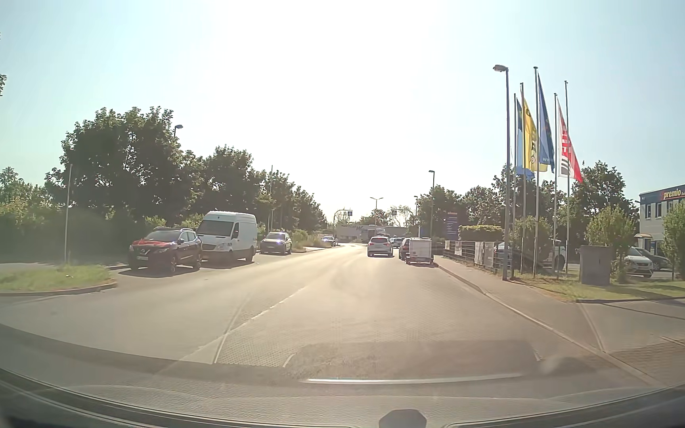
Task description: Follow the waypoints while adhering to traffic rules and regulations
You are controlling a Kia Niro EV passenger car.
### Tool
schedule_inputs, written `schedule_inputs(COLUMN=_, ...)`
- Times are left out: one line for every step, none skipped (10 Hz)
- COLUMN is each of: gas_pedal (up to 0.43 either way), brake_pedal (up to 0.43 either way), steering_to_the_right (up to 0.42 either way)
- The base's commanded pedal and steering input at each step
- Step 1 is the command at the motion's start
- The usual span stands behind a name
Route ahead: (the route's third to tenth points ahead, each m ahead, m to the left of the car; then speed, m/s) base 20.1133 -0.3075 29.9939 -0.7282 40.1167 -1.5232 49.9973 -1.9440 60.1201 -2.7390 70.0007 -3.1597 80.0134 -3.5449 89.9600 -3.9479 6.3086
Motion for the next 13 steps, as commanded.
schedule_inputs(gas_pedal=0.0, brake_pedal=0.018, steering_to_the_right=-0.006)
schedule_inputs(gas_pedal=0.0, brake_pedal=0.018, steering_to_the_right=-0.006)
schedule_inputs(gas_pedal=0.0, brake_pedal=0.018, steering_to_the_right=-0.006)
schedule_inputs(gas_pedal=0.0, brake_pedal=0.018, steering_to_the_right=-0.006)
schedule_inputs(gas_pedal=0.0, brake_pedal=0.018, steering_to_the_right=-0.006)
schedule_inputs(gas_pedal=0.0, brake_pedal=0.018, steering_to_the_right=-0.006)
schedule_inputs(gas_pedal=0.0, brake_pedal=0.018, steering_to_the_right=-0.006)
schedule_inputs(gas_pedal=0.0, brake_pedal=0.018, steering_to_the_right=-0.006)
schedule_inputs(gas_pedal=0.0, brake_pedal=0.018, steering_to_the_right=-0.006)
schedule_inputs(gas_pedal=0.0, brake_pedal=0.018, steering_to_the_right=-0.006)
schedule_inputs(gas_pedal=0.0, brake_pedal=0.018, steering_to_the_right=-0.006)
schedule_inputs(gas_pedal=0.0, brake_pedal=0.018, steering_to_the_right=-0.006)
schedule_inputs(gas_pedal=0.0, brake_pedal=0.018, steering_to_the_right=-0.006)
